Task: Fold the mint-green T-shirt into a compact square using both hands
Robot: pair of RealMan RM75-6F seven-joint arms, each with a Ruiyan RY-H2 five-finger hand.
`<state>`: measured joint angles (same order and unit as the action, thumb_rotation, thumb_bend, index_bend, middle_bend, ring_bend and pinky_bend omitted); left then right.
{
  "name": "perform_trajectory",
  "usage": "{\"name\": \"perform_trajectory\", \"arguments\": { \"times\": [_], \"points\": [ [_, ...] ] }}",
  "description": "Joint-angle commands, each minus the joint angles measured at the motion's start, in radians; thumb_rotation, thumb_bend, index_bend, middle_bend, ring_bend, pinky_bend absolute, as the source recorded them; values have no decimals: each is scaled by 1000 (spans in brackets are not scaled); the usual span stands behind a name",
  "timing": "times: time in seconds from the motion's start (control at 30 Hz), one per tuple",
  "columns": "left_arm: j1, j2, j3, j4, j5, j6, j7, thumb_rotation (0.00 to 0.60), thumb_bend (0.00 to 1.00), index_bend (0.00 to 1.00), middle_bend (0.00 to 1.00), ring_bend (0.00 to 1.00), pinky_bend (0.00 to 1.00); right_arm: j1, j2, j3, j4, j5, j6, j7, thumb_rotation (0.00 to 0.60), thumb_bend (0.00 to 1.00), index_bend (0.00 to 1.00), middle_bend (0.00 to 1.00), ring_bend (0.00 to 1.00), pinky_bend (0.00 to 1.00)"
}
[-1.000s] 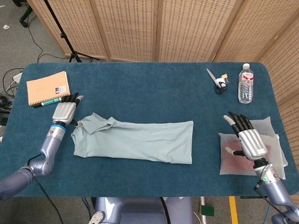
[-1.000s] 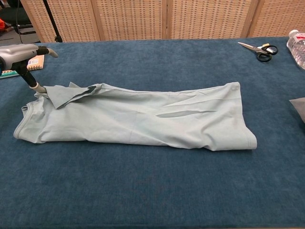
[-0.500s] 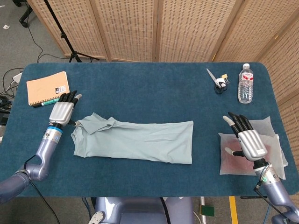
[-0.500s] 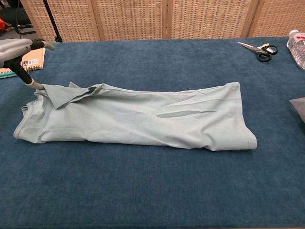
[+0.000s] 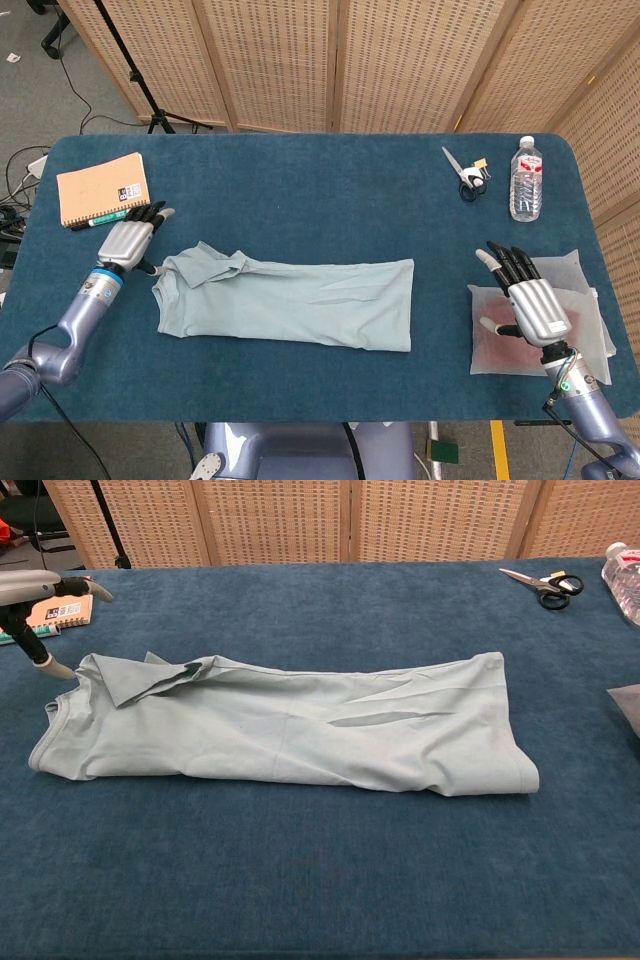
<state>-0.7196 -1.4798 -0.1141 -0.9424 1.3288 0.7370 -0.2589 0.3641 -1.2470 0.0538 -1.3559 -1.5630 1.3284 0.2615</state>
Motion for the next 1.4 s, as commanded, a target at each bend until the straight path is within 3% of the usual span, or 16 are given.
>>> {"name": "perform_trajectory", "arguments": {
  "times": [0.03, 0.23, 0.43, 0.67, 0.87, 1.4],
  "points": [
    [5, 59, 60, -34, 119, 58, -116, 600, 0, 0, 0, 0, 0, 0, 0, 1, 0, 1, -1, -1, 600, 0, 0, 0, 0, 0],
    [60, 48, 136, 56, 279, 282, -288, 600, 0, 0, 0, 0, 0, -1, 0, 2, -1, 1, -4, -1, 600, 0, 0, 0, 0, 0],
    [104, 30, 217, 170, 373, 396, -358, 600, 0, 16, 0, 0, 0, -1, 0, 4, -1, 1, -5, 0, 600, 0, 0, 0, 0, 0],
    [129, -25, 254, 301, 399, 427, -361, 600, 0, 225, 0, 0, 0, -2, 1, 5, -2, -1, -5, 0, 600, 0, 0, 0, 0, 0],
    [143, -100, 260, 405, 401, 452, -385, 600, 0, 325, 0, 0, 0, -2, -1, 5, -1, -1, -7, -2, 600, 0, 0, 0, 0, 0],
    [157, -248, 284, 642, 416, 488, -421, 600, 0, 483, 0, 0, 0, -1, -5, 8, 5, 4, -17, -4, 600, 0, 0, 0, 0, 0]
  ]
}}
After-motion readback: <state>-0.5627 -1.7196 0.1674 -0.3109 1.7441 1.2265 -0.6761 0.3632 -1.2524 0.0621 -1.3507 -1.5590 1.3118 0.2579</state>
